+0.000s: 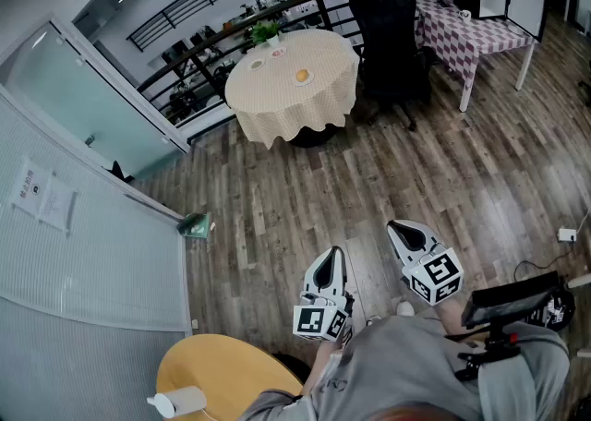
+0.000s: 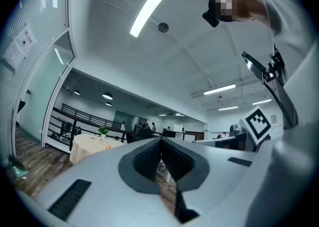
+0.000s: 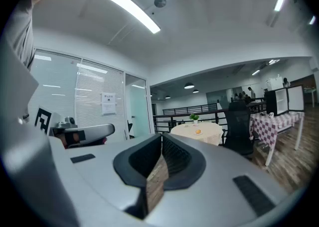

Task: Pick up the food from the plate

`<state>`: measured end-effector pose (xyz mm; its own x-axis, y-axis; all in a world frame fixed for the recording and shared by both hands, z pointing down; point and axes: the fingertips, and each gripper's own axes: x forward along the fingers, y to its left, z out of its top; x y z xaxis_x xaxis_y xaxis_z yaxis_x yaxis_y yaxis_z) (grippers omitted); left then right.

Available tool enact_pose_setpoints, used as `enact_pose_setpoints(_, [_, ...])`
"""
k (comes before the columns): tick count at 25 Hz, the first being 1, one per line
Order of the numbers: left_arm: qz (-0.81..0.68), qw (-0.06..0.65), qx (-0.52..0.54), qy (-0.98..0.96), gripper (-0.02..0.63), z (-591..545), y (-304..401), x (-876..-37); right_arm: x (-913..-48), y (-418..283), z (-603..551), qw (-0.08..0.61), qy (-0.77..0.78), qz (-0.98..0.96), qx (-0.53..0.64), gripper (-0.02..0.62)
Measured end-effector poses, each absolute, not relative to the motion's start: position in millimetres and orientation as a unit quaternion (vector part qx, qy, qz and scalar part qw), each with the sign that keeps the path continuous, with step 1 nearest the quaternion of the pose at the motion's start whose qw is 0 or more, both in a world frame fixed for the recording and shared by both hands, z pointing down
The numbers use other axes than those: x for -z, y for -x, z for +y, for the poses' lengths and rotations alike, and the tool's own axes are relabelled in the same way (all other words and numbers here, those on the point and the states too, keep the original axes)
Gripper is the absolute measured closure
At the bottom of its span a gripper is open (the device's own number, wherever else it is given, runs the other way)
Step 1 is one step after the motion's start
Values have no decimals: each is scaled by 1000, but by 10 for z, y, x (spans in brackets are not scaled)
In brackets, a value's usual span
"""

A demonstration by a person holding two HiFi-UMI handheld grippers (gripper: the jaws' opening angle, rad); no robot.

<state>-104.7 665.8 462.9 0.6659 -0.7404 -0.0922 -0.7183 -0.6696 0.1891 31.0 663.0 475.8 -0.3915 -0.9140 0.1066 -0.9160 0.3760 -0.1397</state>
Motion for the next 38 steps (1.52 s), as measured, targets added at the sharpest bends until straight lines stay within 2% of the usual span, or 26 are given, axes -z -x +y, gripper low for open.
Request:
enact_pose_setpoints(13, [-390,50,63,-917,595,6693,264,-4639,-4819,-1083,6811,4,-564,-821,-87,574])
enact_pose_setpoints(18, [-424,54,74,-901,595,6675,121,-4623,-5112,-1176,6577,35,-545,-833,-90,574])
enact_pose_setpoints(27, [-487,38,66,-870,595,6348,428,-4611,-5131,-1140,6156,20,-518,-849,-98,574])
enact_pose_setpoints(38, [-449,24,97,-888,595,5078,390,-4467,-5008,-1287,5041,15,-568,-820,-75,574])
